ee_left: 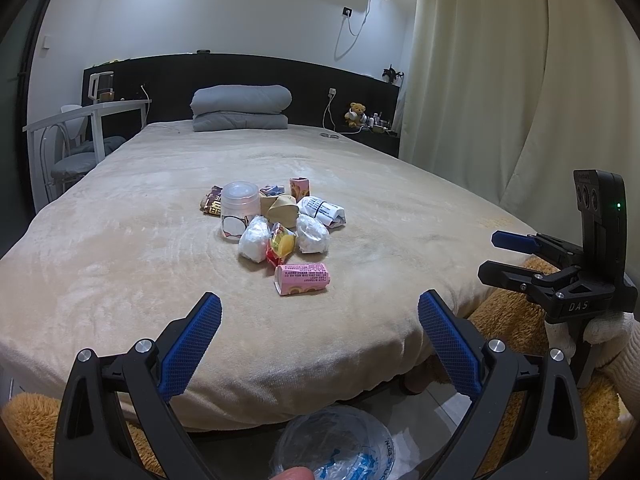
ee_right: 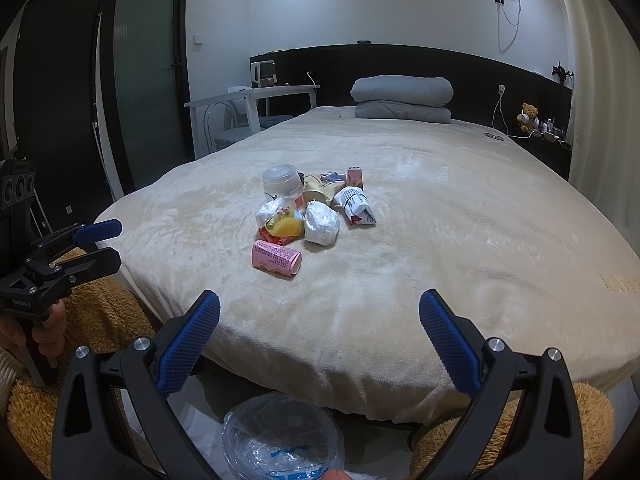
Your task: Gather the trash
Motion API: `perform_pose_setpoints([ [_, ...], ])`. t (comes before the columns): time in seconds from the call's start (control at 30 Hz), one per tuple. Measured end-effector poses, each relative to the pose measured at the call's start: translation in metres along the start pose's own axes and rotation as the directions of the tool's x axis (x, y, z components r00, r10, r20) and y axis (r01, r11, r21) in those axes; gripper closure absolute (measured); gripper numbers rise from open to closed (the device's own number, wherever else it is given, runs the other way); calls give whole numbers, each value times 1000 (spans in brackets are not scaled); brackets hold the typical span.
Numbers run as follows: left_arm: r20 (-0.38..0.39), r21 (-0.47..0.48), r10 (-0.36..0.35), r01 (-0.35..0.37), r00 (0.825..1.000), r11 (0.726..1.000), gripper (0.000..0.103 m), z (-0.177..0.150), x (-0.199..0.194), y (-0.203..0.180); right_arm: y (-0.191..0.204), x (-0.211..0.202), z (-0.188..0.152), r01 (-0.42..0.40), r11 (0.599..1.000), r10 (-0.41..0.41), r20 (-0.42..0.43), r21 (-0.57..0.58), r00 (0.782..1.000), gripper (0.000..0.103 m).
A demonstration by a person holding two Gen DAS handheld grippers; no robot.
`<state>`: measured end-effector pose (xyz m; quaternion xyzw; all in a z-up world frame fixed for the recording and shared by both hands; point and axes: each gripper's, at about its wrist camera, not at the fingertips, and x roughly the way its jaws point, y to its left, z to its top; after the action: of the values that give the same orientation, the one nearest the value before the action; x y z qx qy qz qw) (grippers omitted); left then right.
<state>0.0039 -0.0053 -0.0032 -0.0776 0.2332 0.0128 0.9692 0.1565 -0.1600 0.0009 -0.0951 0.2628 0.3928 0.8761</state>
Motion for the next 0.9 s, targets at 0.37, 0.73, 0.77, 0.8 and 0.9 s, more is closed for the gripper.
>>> perform_pose_setpoints([
  [0.37, -1, 1, 1, -1, 1000, 1000, 6, 0, 0, 0, 1, 0, -1, 0, 1000, 0, -2, -3, 1000, 4],
  [0.73, -1, 2, 2, -2, 1000, 1000, 6, 0, 0, -1, 1, 1, -1, 1, 1000, -1, -1, -4, 1000, 4],
  [0.77, -2, 3, 2, -2, 1000, 1000, 6, 0, 0, -1, 1, 1, -1, 1, 1000, -1, -2, -4, 1000, 4],
  [0.8, -3, 3, 2, -2, 1000, 1000, 6, 0, 0, -1, 1, 0, -1, 0, 1000, 0, -2, -3, 1000, 4],
  [0.9, -5, 6, 3, -3, 1000, 1000, 6, 0, 1, 0, 1, 0, -1, 1, 1000, -1, -1, 0, 1000, 4],
])
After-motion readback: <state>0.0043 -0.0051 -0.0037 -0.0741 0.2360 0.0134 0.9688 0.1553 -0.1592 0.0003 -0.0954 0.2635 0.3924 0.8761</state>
